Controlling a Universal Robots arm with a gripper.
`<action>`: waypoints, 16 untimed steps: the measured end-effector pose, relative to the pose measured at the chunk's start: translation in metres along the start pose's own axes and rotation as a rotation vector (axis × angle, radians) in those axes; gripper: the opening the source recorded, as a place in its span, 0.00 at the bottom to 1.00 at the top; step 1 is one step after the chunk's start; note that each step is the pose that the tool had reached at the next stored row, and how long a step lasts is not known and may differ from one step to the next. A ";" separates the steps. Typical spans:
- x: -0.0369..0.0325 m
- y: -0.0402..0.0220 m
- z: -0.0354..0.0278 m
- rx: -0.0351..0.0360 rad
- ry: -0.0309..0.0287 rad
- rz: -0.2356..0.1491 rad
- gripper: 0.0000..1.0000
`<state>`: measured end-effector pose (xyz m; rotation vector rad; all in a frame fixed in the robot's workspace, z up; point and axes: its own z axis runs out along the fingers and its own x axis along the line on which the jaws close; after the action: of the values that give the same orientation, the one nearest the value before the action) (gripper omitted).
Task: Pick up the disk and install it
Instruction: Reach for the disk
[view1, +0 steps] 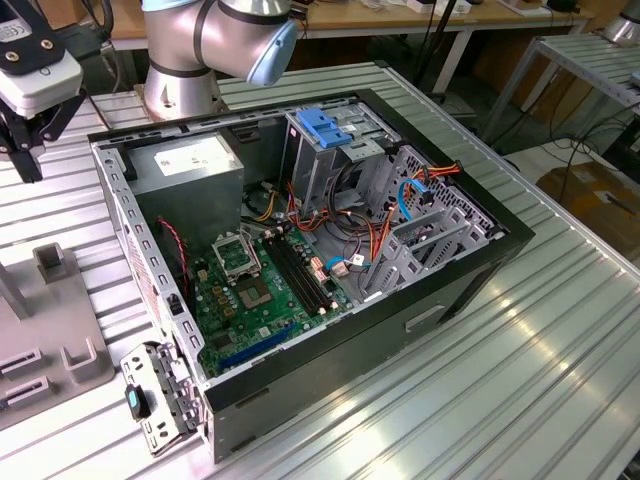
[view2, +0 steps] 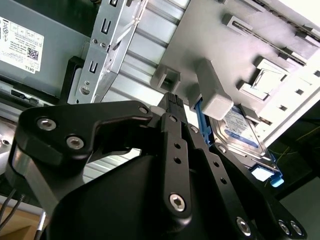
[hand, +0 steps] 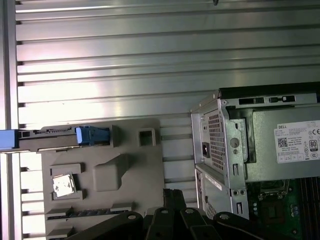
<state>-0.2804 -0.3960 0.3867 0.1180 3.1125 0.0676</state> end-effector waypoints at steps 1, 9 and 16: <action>0.0007 -0.0001 0.0001 -0.0001 -0.0001 0.000 0.11; 0.0018 -0.0001 0.0001 -0.0001 -0.0001 0.000 0.11; 0.0045 -0.0003 0.0001 -0.0001 -0.0001 0.000 0.11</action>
<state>-0.2850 -0.3960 0.3866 0.1182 3.1124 0.0677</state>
